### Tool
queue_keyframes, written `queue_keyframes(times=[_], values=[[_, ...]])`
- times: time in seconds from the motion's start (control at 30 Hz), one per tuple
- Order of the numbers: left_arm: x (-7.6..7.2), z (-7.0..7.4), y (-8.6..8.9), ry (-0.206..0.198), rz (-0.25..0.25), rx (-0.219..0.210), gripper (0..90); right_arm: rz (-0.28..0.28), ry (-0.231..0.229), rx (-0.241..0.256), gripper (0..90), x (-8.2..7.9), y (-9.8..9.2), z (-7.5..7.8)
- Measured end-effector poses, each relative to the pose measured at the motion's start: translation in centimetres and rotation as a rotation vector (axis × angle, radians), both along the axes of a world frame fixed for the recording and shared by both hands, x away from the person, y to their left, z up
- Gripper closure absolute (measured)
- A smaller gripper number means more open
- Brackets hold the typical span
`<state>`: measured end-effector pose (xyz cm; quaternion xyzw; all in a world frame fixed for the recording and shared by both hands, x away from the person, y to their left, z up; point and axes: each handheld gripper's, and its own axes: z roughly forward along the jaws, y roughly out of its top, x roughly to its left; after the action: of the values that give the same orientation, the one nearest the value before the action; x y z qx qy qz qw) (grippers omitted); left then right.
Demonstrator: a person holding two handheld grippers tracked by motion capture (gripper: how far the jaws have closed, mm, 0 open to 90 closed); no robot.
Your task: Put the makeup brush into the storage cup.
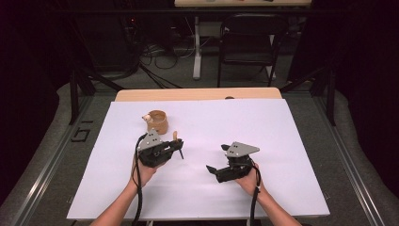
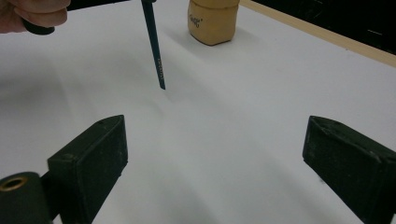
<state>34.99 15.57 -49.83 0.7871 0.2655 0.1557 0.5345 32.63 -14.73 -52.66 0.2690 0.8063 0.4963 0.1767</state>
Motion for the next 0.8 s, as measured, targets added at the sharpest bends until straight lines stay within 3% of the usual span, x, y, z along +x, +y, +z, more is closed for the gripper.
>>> queue_keyframes(times=[0.03,0.3,0.6,0.8], values=[[0.0,0.1,0.1,-0.002,0.019,0.014,83.0,-0.004,-0.001,0.010,5.5,0.0,-0.2,0.0],[0.4,0.3,1.3,-0.005,0.030,0.051,83.0,-0.047,-0.063,0.034,1.8,-0.6,-2.5,0.3],[0.8,0.6,2.2,-0.009,0.049,0.073,83.0,-0.075,-0.059,0.029,1.6,-0.9,-4.3,0.1],[1.1,0.7,2.9,-0.008,0.059,0.092,83.0,-0.096,-0.086,0.029,2.1,-1.4,-5.4,0.1]])
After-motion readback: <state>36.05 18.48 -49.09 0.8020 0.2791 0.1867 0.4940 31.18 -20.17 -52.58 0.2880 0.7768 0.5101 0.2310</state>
